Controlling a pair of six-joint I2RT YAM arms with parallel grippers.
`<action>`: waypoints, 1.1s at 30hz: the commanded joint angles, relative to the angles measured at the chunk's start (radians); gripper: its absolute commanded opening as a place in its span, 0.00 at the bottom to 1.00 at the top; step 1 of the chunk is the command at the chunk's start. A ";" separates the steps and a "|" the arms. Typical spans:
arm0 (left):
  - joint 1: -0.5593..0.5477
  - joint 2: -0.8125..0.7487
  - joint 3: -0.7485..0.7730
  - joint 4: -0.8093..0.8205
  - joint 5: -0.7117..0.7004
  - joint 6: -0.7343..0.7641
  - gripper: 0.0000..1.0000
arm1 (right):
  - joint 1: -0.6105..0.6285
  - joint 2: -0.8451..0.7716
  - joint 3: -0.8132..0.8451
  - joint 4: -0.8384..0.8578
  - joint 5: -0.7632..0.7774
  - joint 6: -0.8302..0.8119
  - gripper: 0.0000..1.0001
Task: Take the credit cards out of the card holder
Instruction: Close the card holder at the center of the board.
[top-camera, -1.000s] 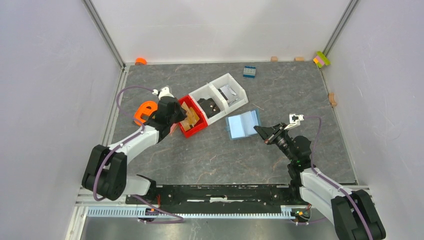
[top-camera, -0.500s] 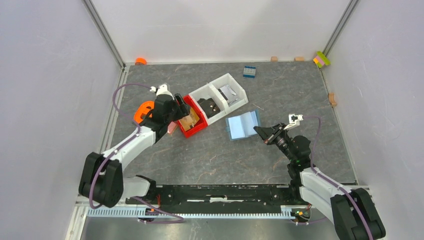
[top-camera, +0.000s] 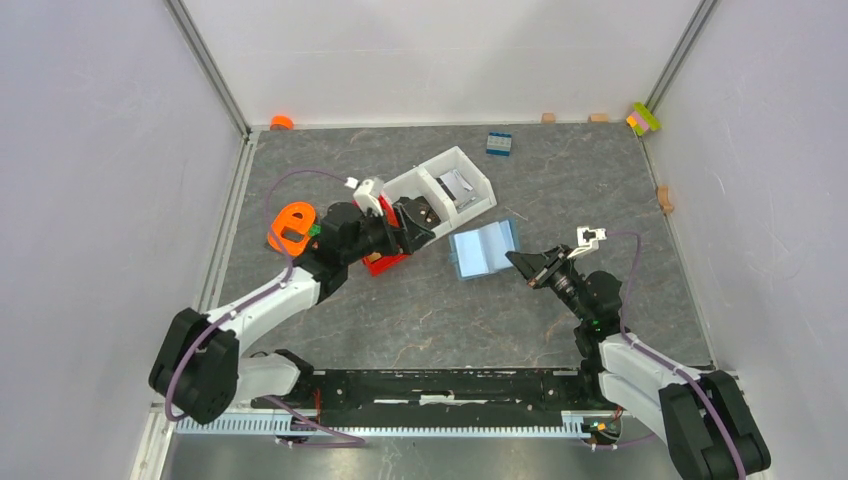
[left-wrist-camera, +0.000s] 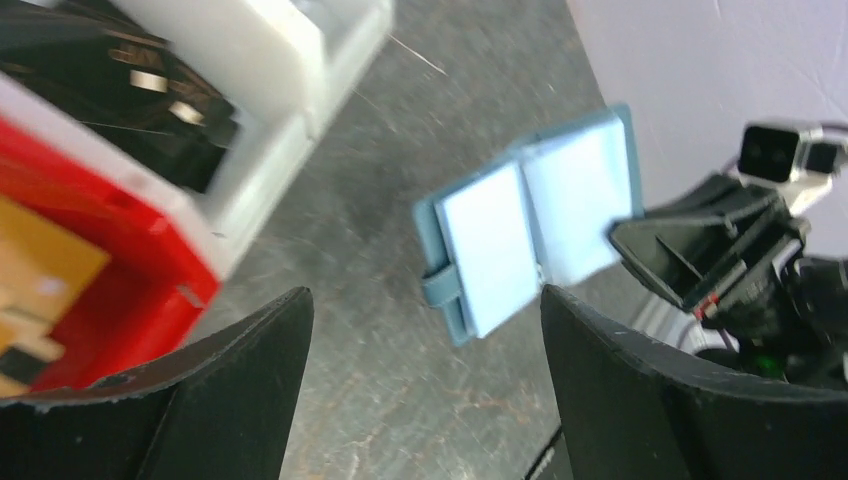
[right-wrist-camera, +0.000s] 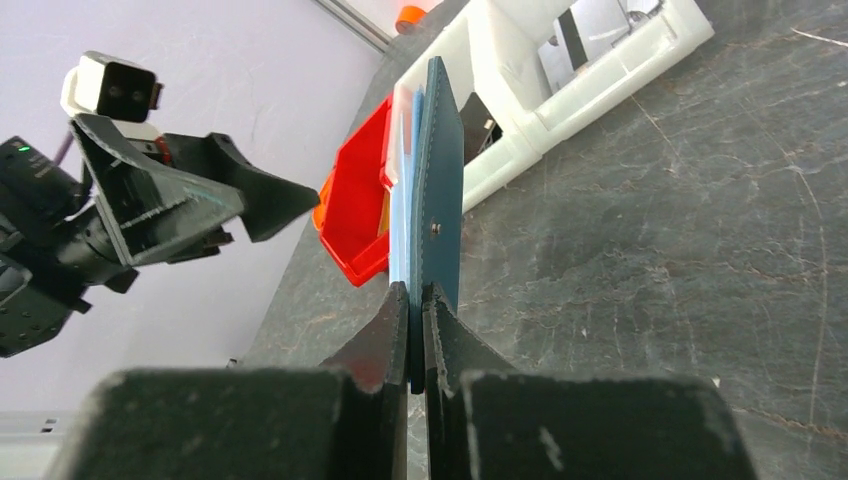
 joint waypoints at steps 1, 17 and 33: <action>-0.052 0.080 0.023 0.148 0.167 -0.032 0.90 | -0.004 0.012 0.001 0.135 -0.032 0.026 0.00; -0.115 0.331 0.055 0.442 0.378 -0.249 0.47 | -0.002 0.108 -0.014 0.300 -0.091 0.079 0.00; -0.115 0.317 0.063 0.414 0.379 -0.229 0.08 | 0.167 0.198 0.147 0.035 -0.074 -0.181 0.19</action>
